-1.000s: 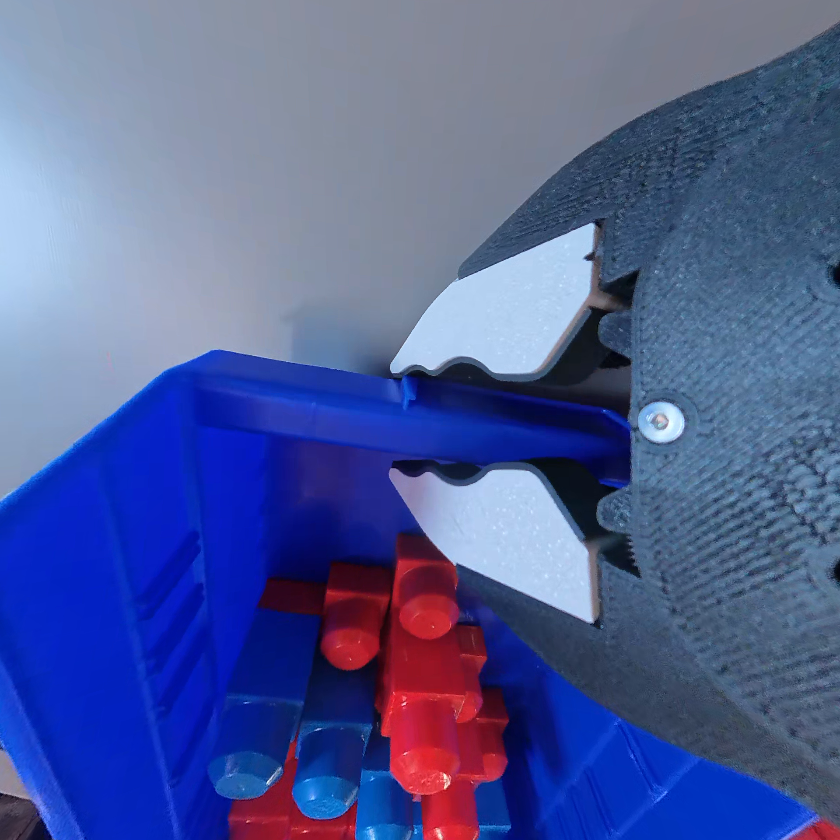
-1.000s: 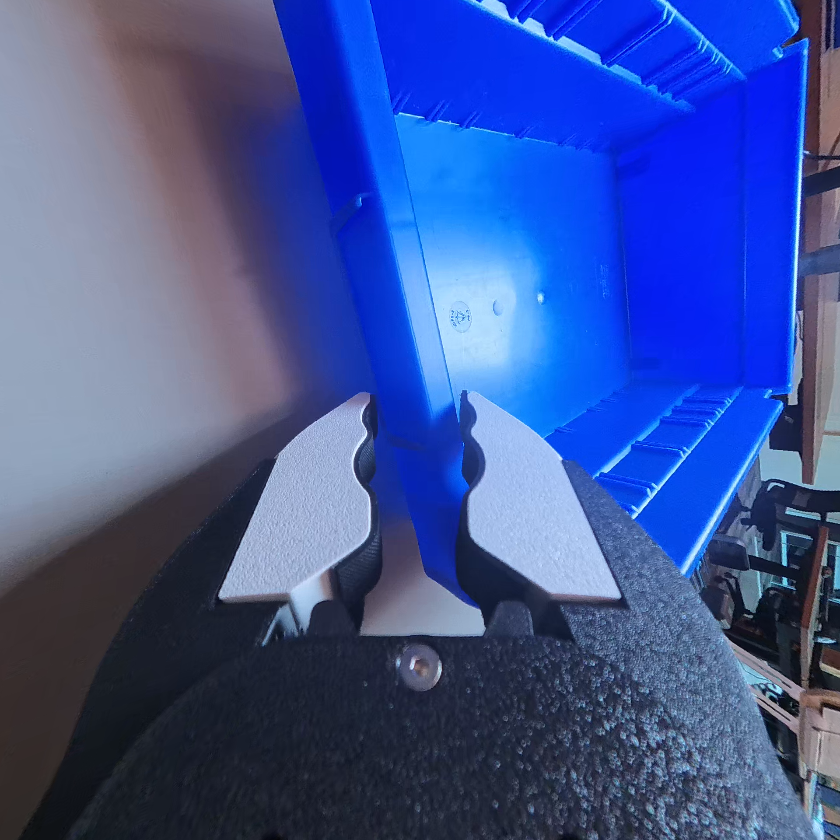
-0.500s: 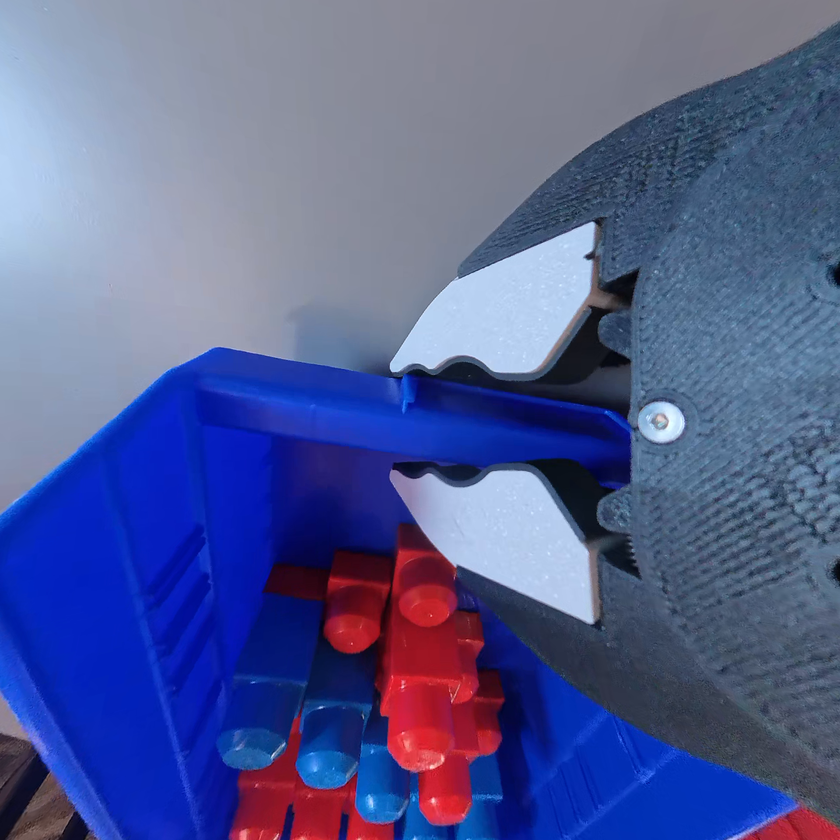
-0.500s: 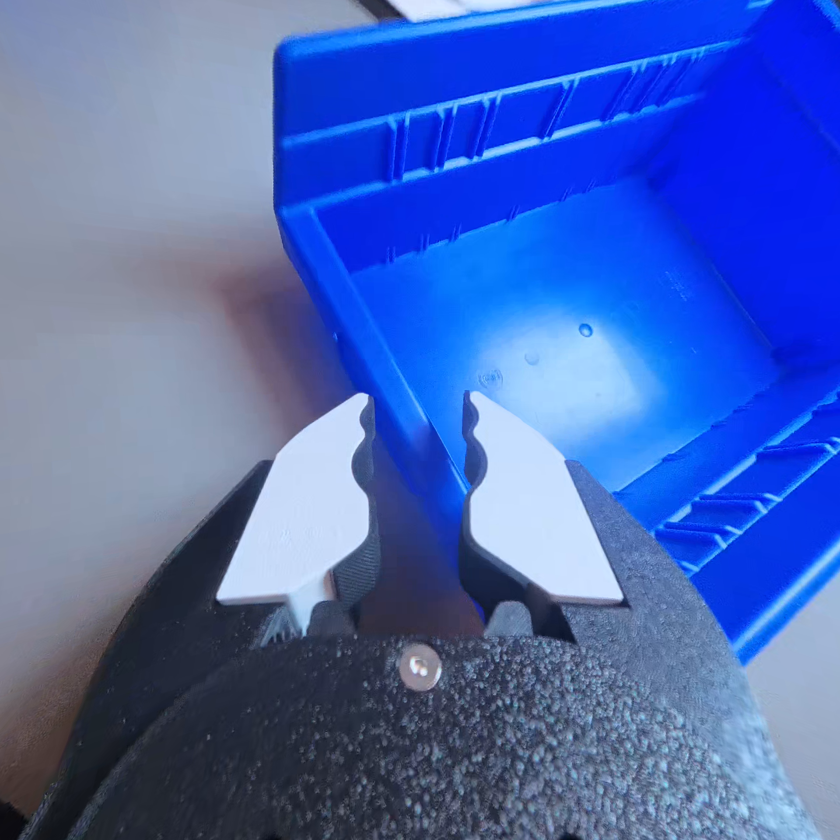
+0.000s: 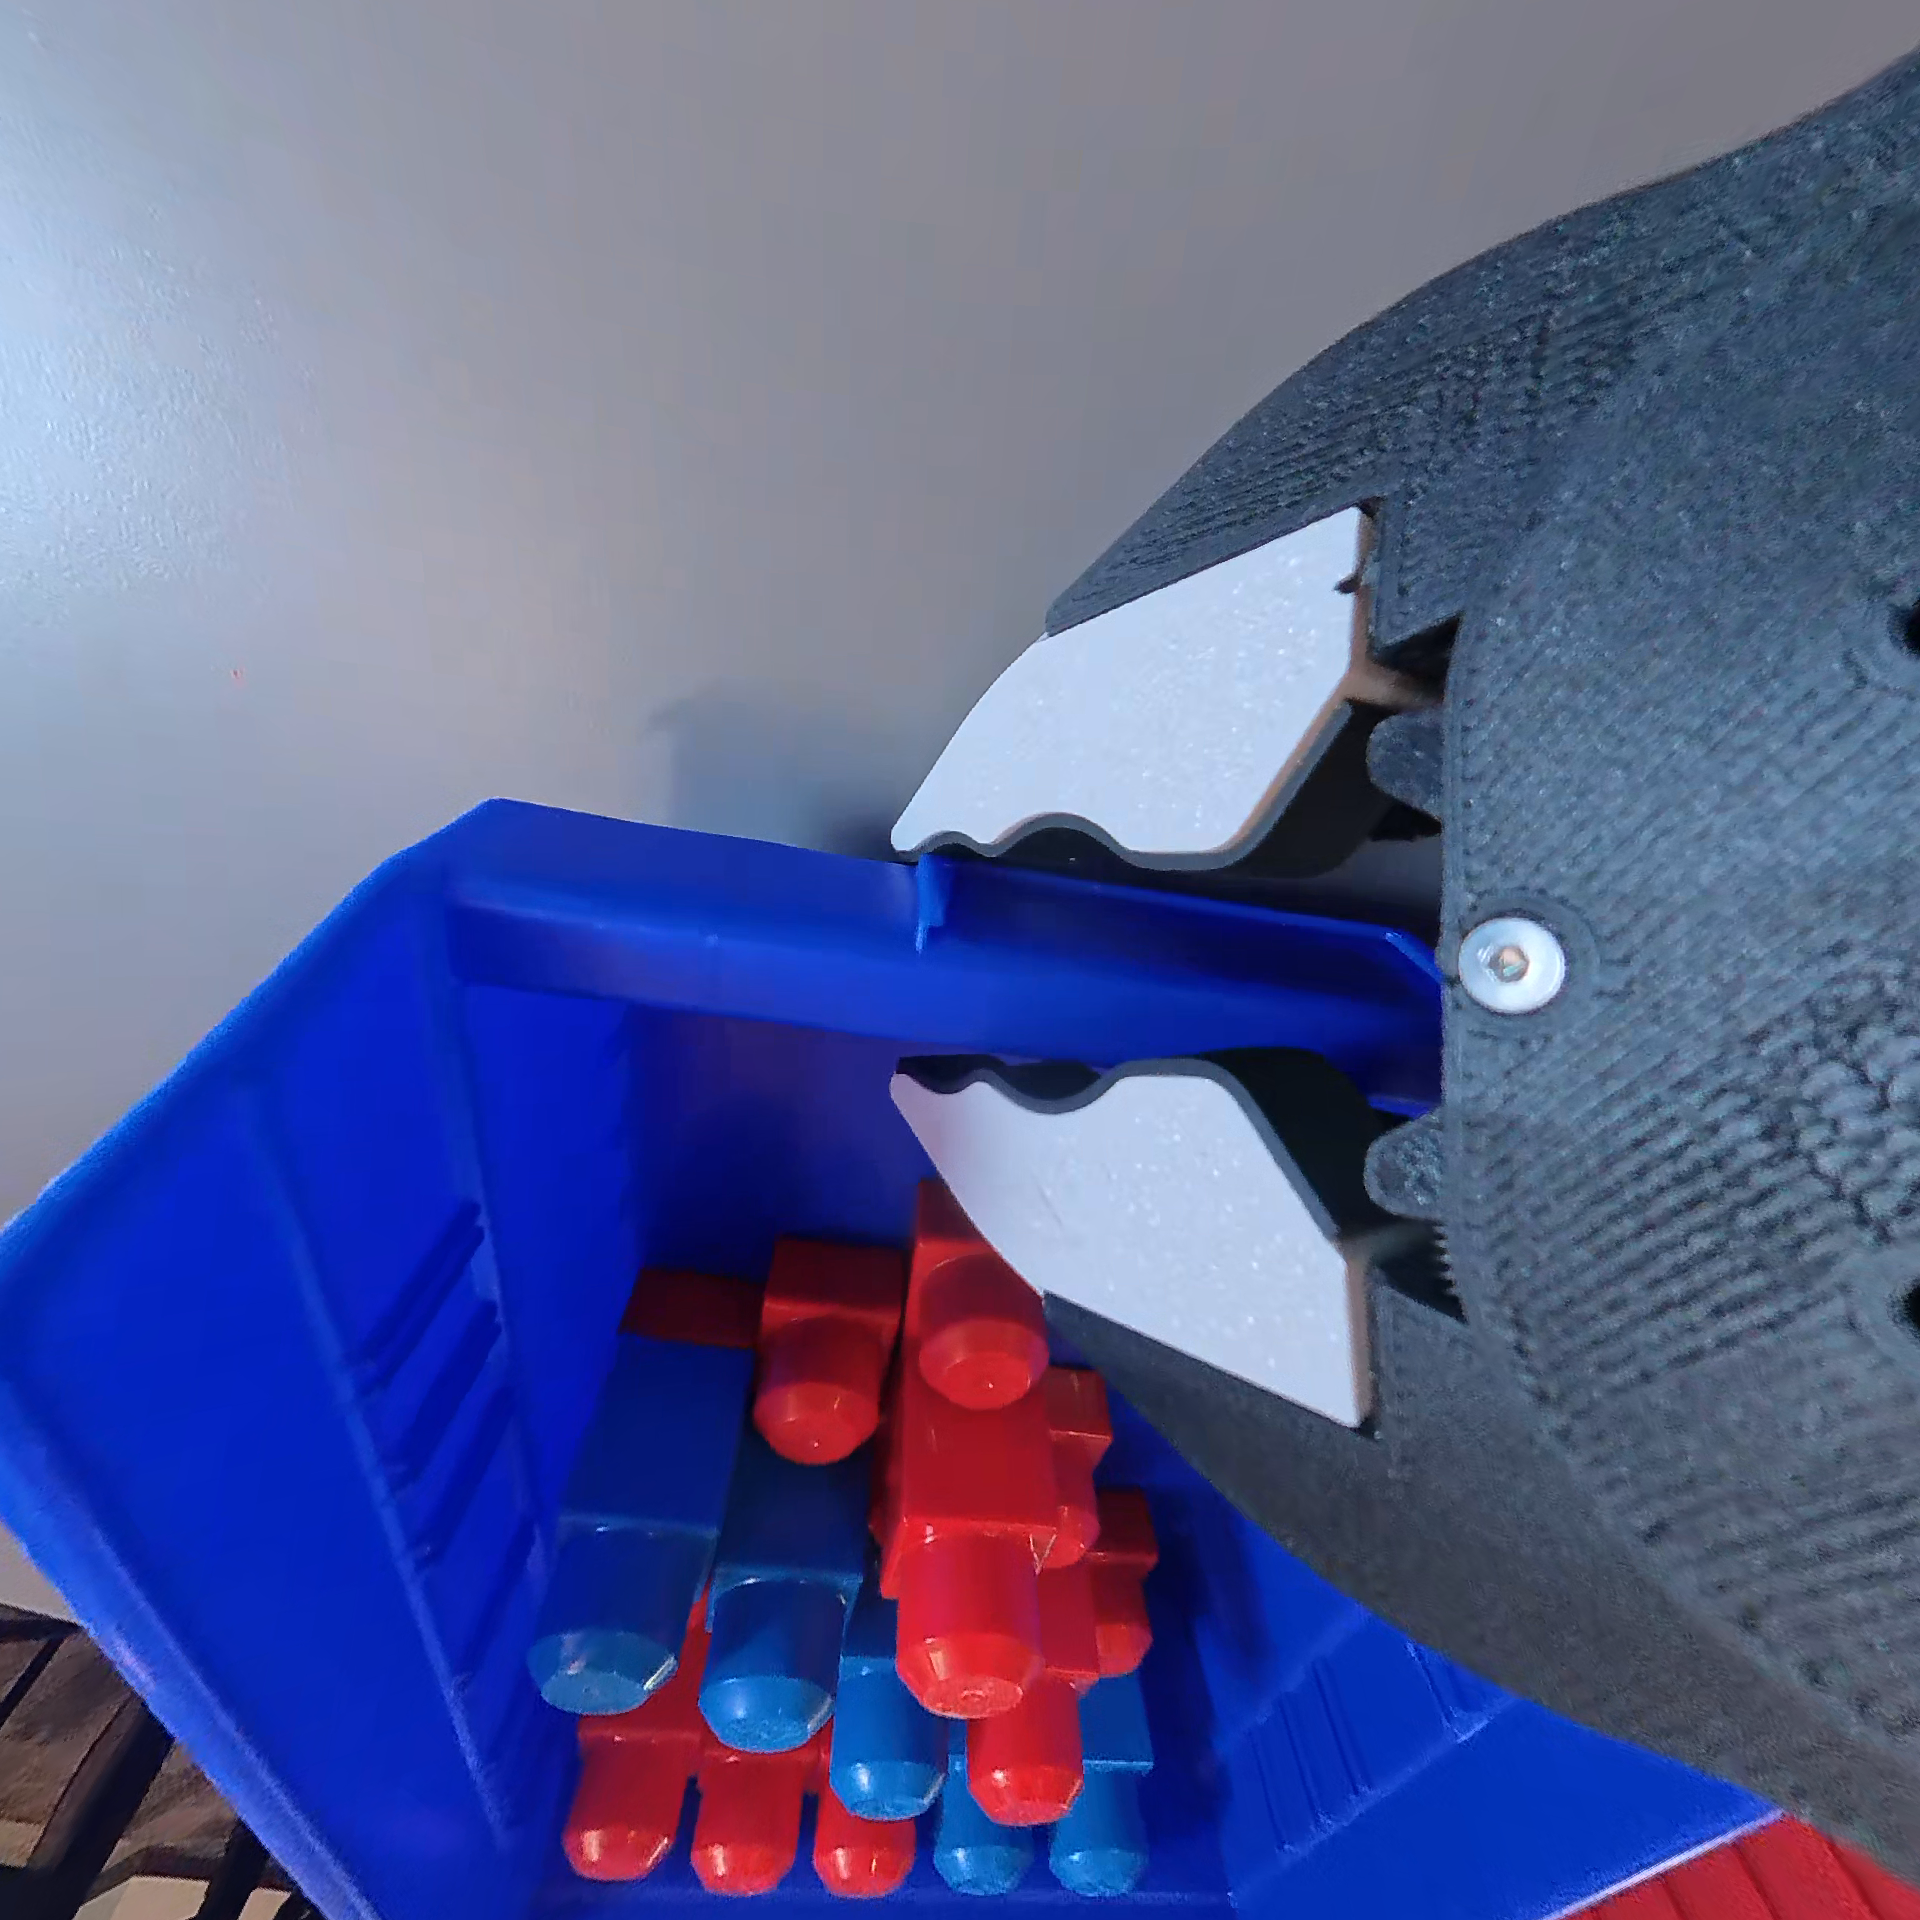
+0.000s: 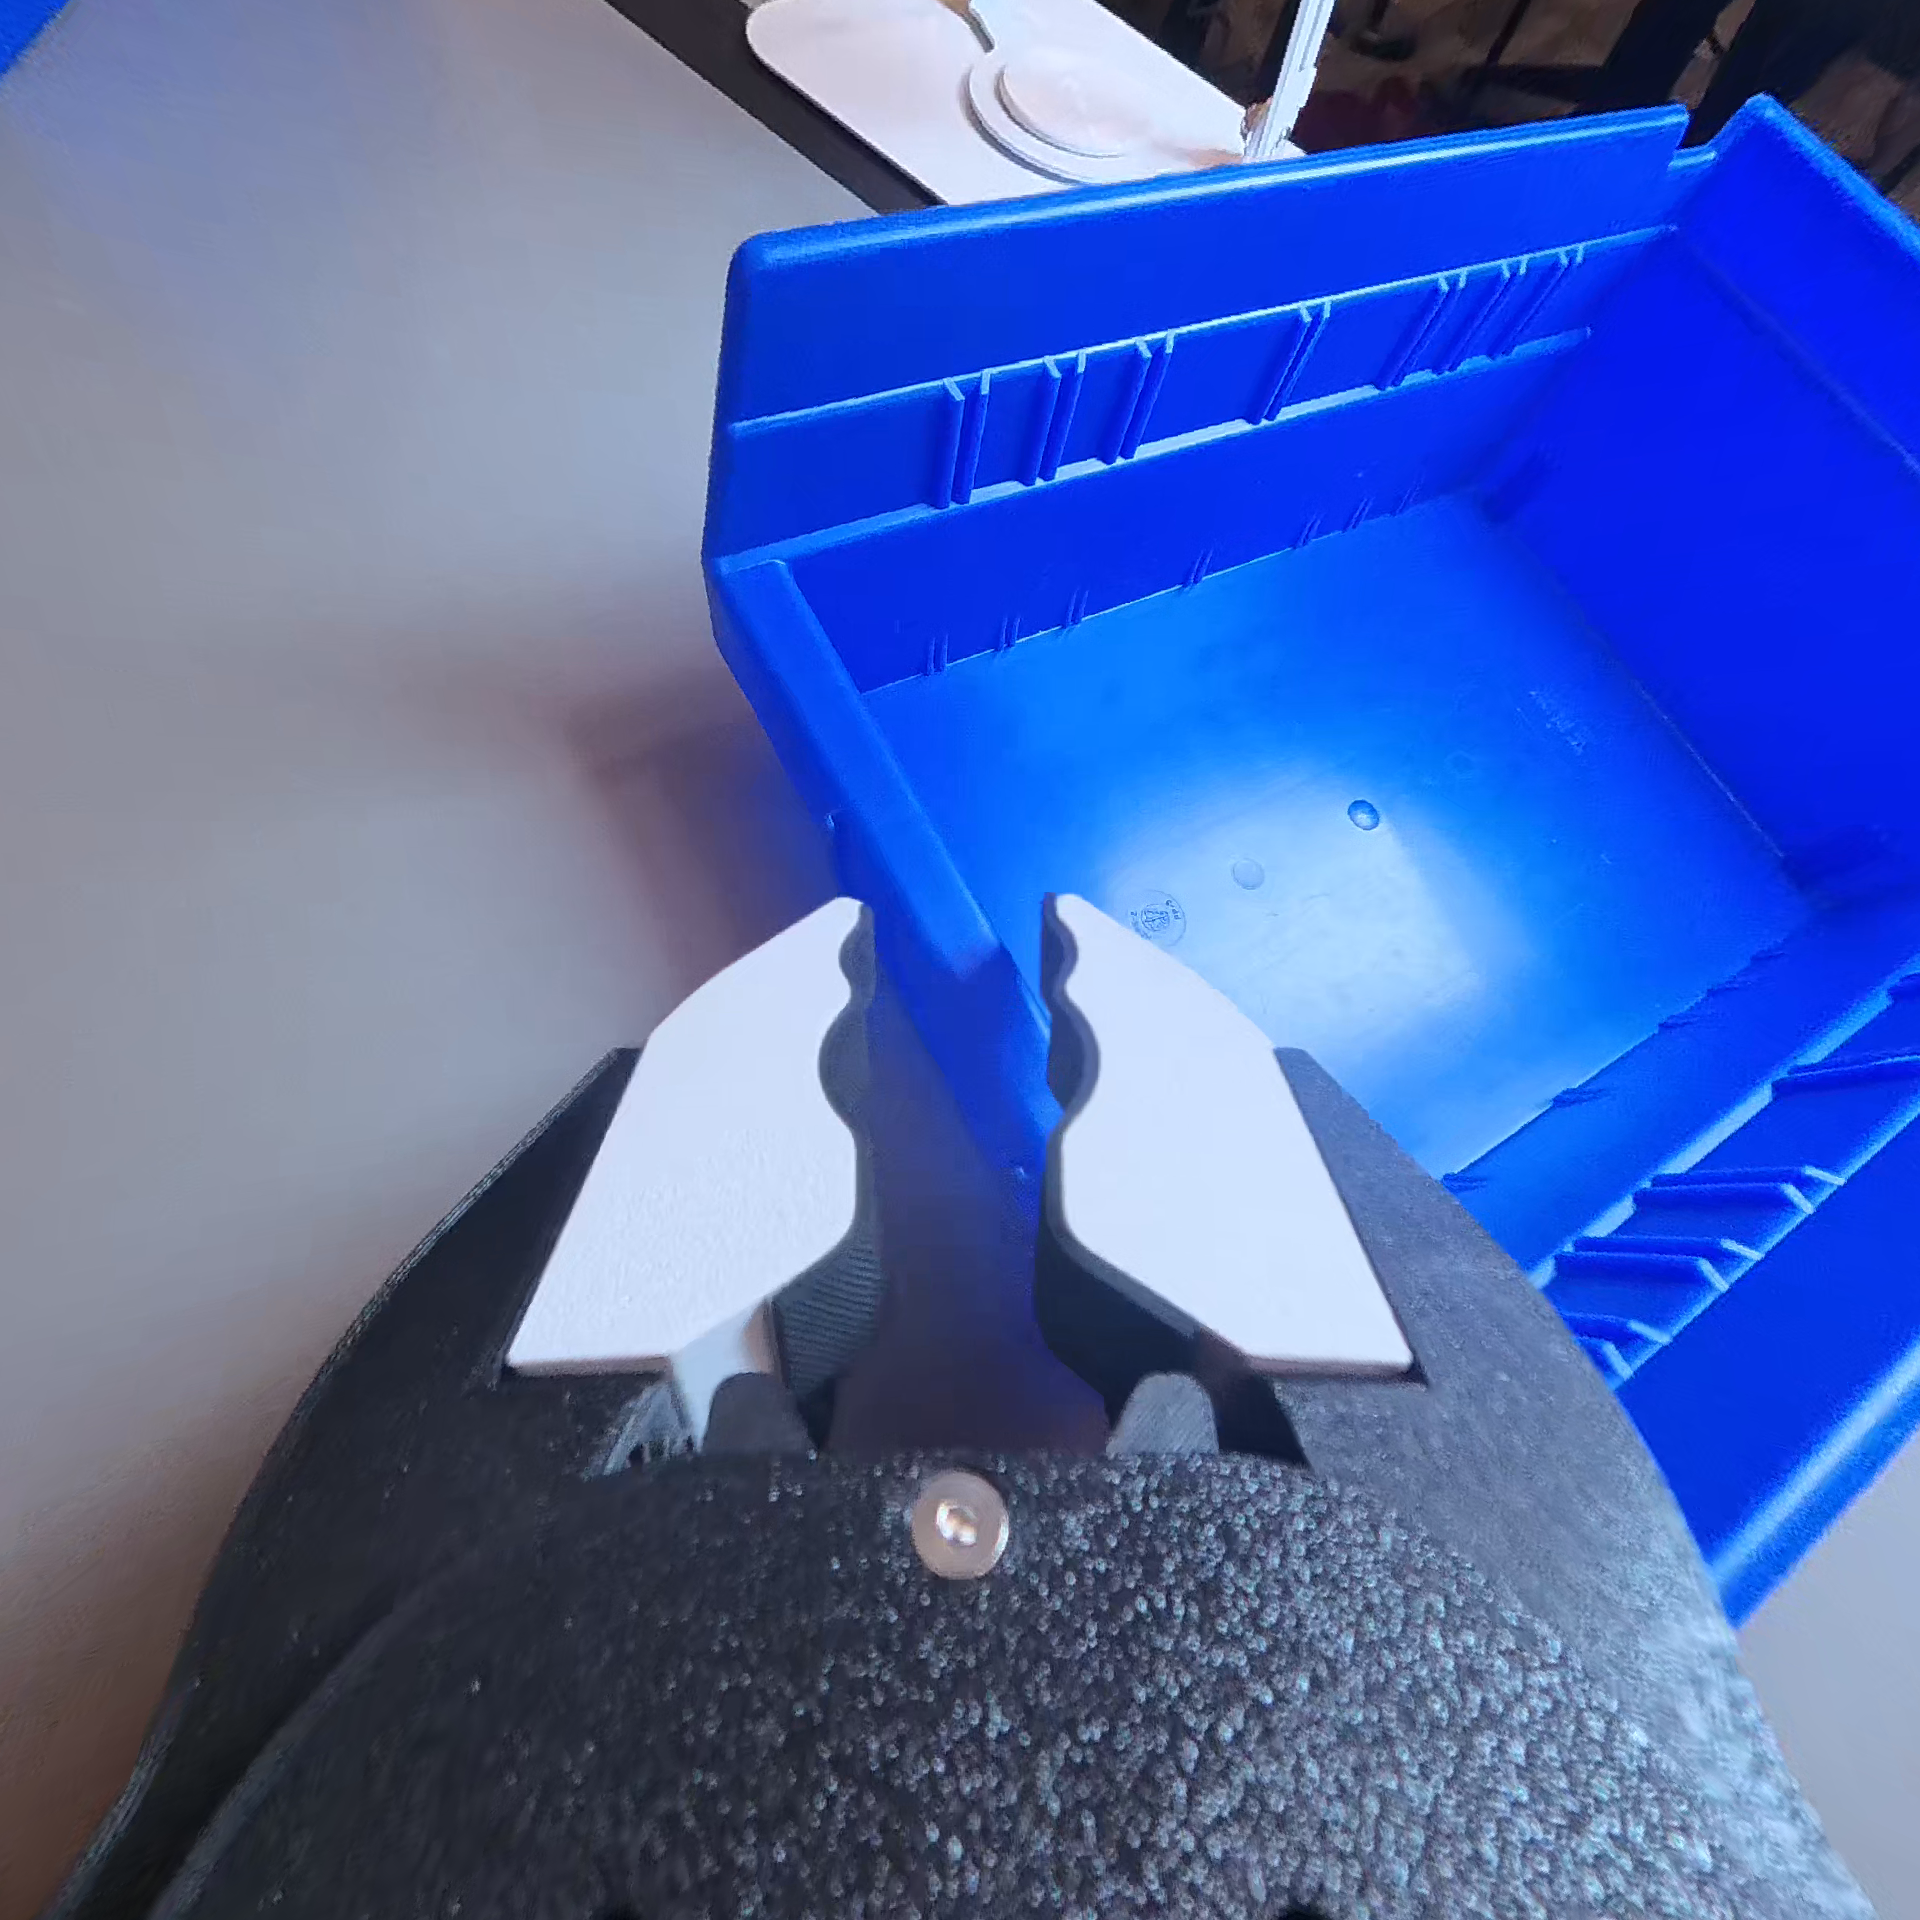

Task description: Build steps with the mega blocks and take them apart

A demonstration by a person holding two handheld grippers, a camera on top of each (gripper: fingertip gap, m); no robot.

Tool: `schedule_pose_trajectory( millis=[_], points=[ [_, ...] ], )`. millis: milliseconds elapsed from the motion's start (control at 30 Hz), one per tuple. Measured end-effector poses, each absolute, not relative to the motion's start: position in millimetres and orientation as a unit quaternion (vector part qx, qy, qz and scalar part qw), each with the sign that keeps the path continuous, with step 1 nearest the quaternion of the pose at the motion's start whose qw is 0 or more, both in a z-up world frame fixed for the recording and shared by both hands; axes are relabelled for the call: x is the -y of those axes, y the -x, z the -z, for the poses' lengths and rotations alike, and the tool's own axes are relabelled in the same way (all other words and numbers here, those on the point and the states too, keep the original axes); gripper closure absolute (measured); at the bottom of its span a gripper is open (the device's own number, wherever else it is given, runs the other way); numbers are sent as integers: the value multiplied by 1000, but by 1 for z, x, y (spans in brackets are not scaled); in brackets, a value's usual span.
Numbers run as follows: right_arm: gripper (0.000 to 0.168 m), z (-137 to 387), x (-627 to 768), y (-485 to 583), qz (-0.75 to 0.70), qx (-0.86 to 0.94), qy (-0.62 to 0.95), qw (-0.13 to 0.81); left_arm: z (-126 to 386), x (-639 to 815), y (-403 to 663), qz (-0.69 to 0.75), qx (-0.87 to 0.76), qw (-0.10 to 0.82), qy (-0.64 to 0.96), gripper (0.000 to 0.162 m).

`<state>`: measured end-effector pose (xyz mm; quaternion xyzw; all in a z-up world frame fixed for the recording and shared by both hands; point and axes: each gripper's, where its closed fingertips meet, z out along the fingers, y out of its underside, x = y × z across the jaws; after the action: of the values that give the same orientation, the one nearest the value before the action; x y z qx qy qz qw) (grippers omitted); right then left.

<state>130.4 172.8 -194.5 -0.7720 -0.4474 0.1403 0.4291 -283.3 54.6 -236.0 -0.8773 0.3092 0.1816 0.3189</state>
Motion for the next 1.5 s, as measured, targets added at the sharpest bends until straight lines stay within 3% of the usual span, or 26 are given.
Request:
schedule_pose_trajectory(
  millis=[167,400,733,1067,1167,1267,1367,1500],
  points=[
    [116,193,-173,-148,-93,463,777,417,236,-53,285,-196,-321,323,868,126],
    [135,215,-182,-153,27,537,757,373,236,-51,284,-185,-332,320,868,127],
    [137,217,-191,-143,8,549,765,337,236,-59,288,-180,-358,324,857,127],
    [132,206,-176,-138,-36,515,766,384,233,-68,297,-140,-350,330,866,122],
    [128,172,-161,-126,-135,466,758,437,188,-63,282,-5,-276,421,864,113],
    [128,136,-148,-111,-204,437,727,490,135,-73,307,37,-170,494,852,115],
    [128,122,-141,-94,-251,415,709,512,124,-92,346,29,-59,474,878,113],
    [128,133,-140,-80,-228,428,699,525,154,-121,382,-4,-2,398,918,103]
  ],
)
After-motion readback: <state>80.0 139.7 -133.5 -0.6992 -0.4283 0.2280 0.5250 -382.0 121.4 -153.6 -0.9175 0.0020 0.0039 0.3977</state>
